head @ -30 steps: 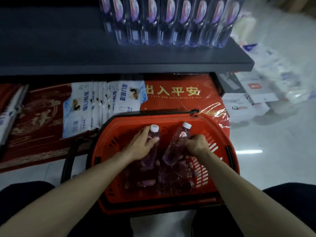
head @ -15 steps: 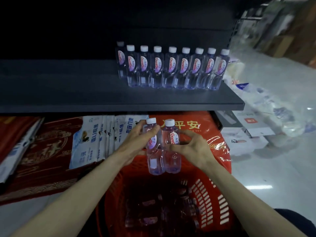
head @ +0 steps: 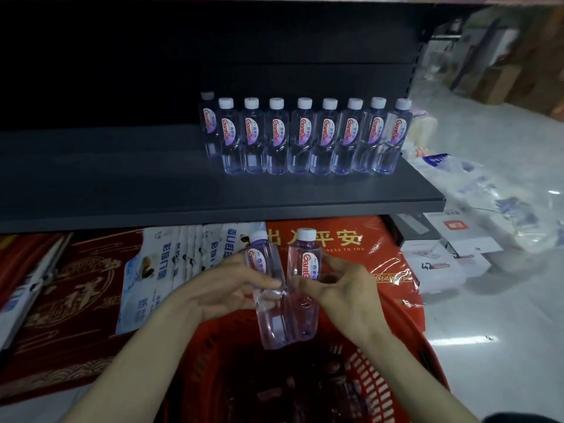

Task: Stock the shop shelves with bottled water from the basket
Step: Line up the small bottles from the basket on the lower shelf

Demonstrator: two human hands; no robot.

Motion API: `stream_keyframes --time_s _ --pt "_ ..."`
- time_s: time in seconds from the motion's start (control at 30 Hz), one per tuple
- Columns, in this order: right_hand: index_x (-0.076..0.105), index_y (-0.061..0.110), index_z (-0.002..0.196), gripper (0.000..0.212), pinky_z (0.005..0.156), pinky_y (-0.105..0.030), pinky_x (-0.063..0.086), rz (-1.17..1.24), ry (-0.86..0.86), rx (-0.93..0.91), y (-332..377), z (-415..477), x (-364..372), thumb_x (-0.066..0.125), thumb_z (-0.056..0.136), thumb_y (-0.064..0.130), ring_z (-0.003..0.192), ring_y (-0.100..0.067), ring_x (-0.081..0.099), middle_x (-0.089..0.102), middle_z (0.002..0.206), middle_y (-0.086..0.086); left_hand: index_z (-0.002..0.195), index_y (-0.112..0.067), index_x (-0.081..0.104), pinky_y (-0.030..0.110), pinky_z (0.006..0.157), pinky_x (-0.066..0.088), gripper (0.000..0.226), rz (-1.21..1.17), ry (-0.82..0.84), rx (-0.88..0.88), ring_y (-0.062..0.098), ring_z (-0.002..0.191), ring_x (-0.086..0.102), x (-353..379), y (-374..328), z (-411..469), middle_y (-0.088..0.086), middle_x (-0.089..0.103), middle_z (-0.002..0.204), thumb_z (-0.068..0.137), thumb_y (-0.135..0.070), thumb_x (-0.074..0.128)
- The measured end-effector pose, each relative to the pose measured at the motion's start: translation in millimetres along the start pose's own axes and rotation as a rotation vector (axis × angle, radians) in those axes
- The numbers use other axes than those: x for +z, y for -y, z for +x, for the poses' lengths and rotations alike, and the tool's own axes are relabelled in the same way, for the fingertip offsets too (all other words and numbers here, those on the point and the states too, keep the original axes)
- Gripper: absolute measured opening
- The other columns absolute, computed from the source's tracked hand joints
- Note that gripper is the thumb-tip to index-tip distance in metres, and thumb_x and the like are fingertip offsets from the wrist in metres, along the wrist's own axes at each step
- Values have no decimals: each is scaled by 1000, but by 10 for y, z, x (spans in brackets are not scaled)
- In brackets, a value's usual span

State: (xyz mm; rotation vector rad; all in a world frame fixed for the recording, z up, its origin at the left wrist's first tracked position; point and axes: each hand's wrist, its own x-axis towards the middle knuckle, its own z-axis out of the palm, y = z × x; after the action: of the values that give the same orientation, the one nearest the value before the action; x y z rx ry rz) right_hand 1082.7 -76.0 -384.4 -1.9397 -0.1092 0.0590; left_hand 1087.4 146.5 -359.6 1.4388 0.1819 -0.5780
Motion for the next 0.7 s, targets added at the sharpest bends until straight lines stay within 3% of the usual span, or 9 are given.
stream_keyframes --time_s 0.1,0.27,0.47,0.53,0.63,0.7 --pt "75 34 122 44 76 -30 64 -17 -17 -13 41 -11 -25 89 80 36 75 -3 77 80 81 14 131 -10 64 53 106 53 54 49 18 20 34 115 72 -79 51 -31 18 74 124 85 18 69" --pt "77 35 113 36 79 -34 64 -27 -37 -28 91 -61 -34 89 79 35 76 -5 78 80 81 13 134 -20 63 45 96 60 64 155 -43 174 25 112 74 -46 123 -92 9 74 125 82 13 78" --pt "75 47 99 26 68 -27 61 -60 -119 -78 397 -9 15 89 77 43 69 1 75 77 73 17 127 -17 67 19 76 59 55 239 -182 396 9 101 75 -66 -125 -213 0 78 115 82 13 79" --pt "76 46 95 22 75 -34 62 -45 -136 -112 554 90 51 88 78 40 71 2 75 77 73 18 129 -18 66 16 78 58 60 276 -222 477 7 102 75 -120 -281 -241 -3 77 116 81 15 78" --pt "74 48 87 21 78 -34 63 -27 -163 -165 816 267 98 89 76 40 71 5 73 76 72 21 139 -18 62 24 89 60 70 271 -272 600 14 111 74 -264 -516 -236 -4 74 127 80 17 78" --pt "74 45 102 32 74 -30 63 2 -171 -187 959 421 138 91 76 38 68 7 72 73 65 24 143 -20 59 29 94 59 73 258 -309 674 14 115 72 -355 -637 -193 -9 73 128 82 16 76"
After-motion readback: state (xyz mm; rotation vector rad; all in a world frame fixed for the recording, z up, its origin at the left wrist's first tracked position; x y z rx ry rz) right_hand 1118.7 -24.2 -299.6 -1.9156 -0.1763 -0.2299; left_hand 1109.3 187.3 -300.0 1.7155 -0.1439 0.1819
